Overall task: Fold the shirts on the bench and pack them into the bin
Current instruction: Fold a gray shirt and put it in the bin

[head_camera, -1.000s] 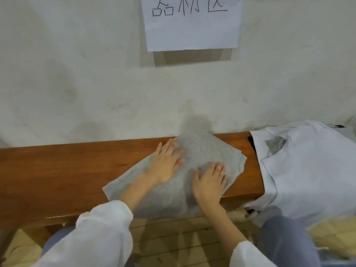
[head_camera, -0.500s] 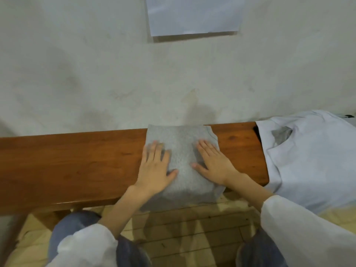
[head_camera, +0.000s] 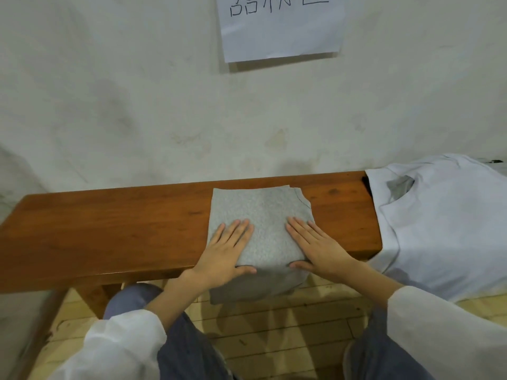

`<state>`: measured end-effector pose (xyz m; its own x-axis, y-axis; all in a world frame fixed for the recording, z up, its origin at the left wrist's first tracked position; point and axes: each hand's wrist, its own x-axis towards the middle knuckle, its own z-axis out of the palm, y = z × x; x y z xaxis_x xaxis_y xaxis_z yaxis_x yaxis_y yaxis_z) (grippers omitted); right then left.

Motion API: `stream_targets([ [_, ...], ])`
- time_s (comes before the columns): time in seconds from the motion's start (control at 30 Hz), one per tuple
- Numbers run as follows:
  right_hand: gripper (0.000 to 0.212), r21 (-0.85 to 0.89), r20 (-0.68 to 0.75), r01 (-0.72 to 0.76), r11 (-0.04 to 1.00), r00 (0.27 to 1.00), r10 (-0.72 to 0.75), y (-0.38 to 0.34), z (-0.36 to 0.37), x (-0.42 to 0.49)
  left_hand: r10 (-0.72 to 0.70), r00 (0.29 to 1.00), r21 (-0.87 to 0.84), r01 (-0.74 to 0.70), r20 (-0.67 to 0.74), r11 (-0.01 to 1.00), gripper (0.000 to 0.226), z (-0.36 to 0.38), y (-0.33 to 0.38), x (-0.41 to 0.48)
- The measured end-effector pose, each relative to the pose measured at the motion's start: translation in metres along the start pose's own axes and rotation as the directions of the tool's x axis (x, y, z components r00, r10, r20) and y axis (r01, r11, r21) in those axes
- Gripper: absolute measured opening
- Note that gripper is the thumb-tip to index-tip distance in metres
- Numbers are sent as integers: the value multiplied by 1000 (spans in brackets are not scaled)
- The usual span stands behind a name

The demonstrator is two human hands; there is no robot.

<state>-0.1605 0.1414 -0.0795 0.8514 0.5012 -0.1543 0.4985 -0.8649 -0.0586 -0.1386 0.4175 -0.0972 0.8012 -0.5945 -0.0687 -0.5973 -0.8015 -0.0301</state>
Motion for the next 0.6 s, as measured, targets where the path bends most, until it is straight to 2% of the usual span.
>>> stream_targets([
  [0.1, 95, -18, 30, 13, 1000, 999, -13, -5, -3, -1, -69, 995, 32, 71, -69, 997, 90, 2, 13, -6],
  [0.17, 80, 5, 30, 7, 1000, 1000, -7, -12, -14, -5, -69, 986, 47, 77, -150, 996, 83, 2, 17, -8],
  [0.23, 61, 56, 64, 12, 998, 998, -15, -19, -31, -12, -56, 977, 53, 69, -205, 996, 64, -5, 17, -13],
  [0.3, 53, 121, 99, -14, 993, 995, 2, -22, -44, -15, -36, 981, -8, 35, -193, 999, 51, -21, 17, -16],
  [0.4, 28, 234, 126, -130, 963, 987, 103, -17, -64, -11, -10, 998, -310, 29, 63, 950, 42, -59, 7, -10],
  [0.47, 21, 216, 117, -156, 964, 984, 133, -11, -82, -5, 64, 962, -451, 64, 264, 890, 32, -85, -5, 1],
  [0.53, 25, 251, 110, -179, 951, 982, 156, -8, -108, 0, 124, 941, -478, 44, 314, 877, 20, -111, -17, 13],
  [0.6, 29, 287, 63, -190, 939, 982, 179, 0, -137, 7, 116, 950, -441, 26, 290, 897, 17, -142, -23, 24],
])
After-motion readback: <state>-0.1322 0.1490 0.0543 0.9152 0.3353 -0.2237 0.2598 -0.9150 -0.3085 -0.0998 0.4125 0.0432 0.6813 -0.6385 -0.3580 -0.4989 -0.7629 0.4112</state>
